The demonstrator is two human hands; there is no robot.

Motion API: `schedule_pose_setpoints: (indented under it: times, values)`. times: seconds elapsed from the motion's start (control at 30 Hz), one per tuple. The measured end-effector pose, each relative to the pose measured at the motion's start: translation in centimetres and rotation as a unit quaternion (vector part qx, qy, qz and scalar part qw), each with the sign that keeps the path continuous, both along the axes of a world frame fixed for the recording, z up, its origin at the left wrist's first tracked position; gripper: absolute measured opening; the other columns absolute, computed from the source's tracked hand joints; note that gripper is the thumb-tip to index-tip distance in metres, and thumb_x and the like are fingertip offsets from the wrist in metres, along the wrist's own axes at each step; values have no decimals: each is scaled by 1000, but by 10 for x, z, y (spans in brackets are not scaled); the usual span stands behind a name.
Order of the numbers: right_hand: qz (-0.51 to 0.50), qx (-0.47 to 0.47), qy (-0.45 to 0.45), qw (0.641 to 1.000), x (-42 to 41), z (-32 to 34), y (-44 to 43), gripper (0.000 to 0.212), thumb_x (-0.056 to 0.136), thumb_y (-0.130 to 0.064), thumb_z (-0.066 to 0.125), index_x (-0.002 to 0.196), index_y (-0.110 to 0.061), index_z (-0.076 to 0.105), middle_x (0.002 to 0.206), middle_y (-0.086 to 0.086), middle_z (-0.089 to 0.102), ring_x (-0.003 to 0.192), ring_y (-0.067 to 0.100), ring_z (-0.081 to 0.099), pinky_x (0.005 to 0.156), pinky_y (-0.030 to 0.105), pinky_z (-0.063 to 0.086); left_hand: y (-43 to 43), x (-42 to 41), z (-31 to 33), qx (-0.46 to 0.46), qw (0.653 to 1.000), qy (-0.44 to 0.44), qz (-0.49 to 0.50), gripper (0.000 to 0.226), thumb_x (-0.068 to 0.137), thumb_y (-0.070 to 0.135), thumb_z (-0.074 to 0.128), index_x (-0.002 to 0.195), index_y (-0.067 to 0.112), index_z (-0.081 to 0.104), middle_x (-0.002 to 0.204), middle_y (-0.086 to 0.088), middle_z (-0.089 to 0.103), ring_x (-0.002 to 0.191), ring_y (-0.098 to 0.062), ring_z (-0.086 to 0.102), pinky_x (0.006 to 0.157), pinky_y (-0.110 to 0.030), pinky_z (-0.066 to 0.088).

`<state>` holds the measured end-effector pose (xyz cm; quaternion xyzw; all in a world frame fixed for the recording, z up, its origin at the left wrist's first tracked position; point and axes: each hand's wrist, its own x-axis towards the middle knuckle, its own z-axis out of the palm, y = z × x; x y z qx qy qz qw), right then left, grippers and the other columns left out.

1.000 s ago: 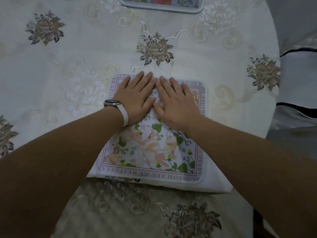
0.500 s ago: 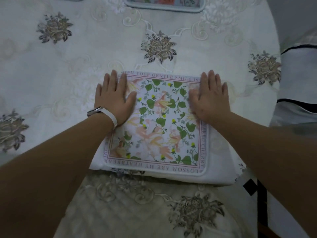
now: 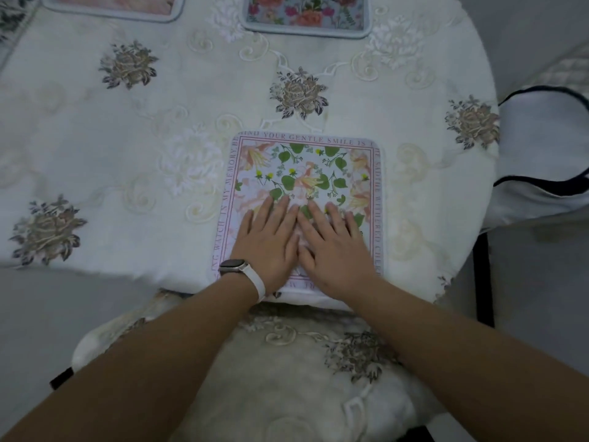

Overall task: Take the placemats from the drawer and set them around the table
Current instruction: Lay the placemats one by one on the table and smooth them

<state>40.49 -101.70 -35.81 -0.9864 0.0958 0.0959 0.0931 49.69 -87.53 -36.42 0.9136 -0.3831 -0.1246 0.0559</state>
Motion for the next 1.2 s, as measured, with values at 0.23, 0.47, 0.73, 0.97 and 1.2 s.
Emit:
schedule_pose_setpoints:
  times: [0.23, 0.47, 0.73, 0.97, 1.2]
  values:
    - [18, -9, 27, 999, -36, 0, -29, 77, 98, -65, 9, 157, -17, 2, 164, 5, -7, 150, 21, -11, 121, 45, -3, 59, 19, 3, 44, 992, -35, -113, 74, 93, 68, 11, 154, 28, 2, 163, 2, -2, 148, -17, -7, 119, -46, 6]
    - [95, -25, 54, 994, -30, 7, -27, 97, 88, -81, 9, 157, -13, 2, 164, 14, -8, 150, 32, -12, 120, 54, 0, 54, 9, 7, 74, 992, -24, -103, 89, 85, 79, 8, 154, 23, -5, 161, -4, -12, 147, -25, -16, 117, -53, 0]
    - [117, -25, 7, 993, 0, -3, -49, 94, 88, -80, 8, 157, -15, 7, 165, 8, 2, 151, 27, -2, 121, 48, 1, 23, 13, -4, 2, 990, -25, -137, 77, 91, 71, 13, 154, 29, -1, 163, 3, -3, 149, -19, -6, 119, -49, 6]
    - [-75, -5, 27, 997, 7, -4, -113, 95, 88, -77, 12, 156, -13, -5, 164, 9, -11, 150, 24, -10, 120, 44, -3, 28, 75, -3, 34, 996, -24, 74, 94, 83, 81, 8, 154, 20, -1, 163, -1, -3, 149, -21, -2, 117, -48, 6]
    - [-127, 28, 93, 987, -58, 9, -107, 91, 90, -73, 10, 155, -13, -9, 163, 7, -17, 150, 23, -14, 120, 46, -4, 86, 61, 21, 115, 989, 15, 92, 94, 85, 76, 18, 152, 11, 9, 163, -6, 5, 148, -25, 7, 116, -51, 17]
